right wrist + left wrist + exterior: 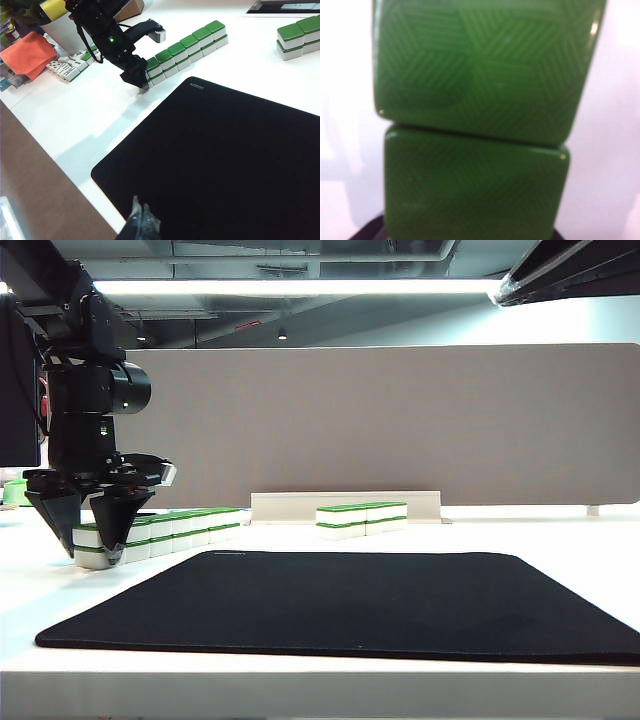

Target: Take a mahjong tile from the mahjong wall and then place it on the table close to you.

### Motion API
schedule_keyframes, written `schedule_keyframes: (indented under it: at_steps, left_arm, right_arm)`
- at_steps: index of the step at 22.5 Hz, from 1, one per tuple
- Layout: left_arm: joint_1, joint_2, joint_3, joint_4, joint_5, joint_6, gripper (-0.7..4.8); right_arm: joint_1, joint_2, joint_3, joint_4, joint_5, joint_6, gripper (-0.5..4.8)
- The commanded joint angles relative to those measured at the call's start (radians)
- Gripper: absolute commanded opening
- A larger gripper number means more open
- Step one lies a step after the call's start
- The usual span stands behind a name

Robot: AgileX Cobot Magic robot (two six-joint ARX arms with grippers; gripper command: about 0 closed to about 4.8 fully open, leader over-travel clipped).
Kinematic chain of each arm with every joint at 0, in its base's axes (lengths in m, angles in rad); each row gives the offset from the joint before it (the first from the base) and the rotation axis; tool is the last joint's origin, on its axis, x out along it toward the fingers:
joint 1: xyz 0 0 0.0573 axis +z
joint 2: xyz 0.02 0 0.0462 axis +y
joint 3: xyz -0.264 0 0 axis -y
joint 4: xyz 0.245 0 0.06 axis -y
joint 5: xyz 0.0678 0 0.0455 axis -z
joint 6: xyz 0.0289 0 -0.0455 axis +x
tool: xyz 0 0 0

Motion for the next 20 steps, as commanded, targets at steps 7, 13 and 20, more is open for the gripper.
schedule_keyframes:
  at_steps: [7, 13, 20]
  left_arm:
    - [-0.002, 0.020, 0.001, -0.016, 0.020, 0.000, 2.45]
    - [-0.002, 0.019, 0.005, -0.025, 0.020, -0.006, 2.32]
    - [-0.002, 0.011, 0.064, -0.116, 0.020, -0.007, 2.32]
  right_arm:
    - [0.000, -0.001, 0.003, 0.010, -0.005, 0.000, -0.01]
    - [0.000, -0.001, 0.003, 0.009, -0.005, 0.000, -0.01]
    - [0.000, -0.001, 0.003, 0.009, -0.005, 0.000, -0.01]
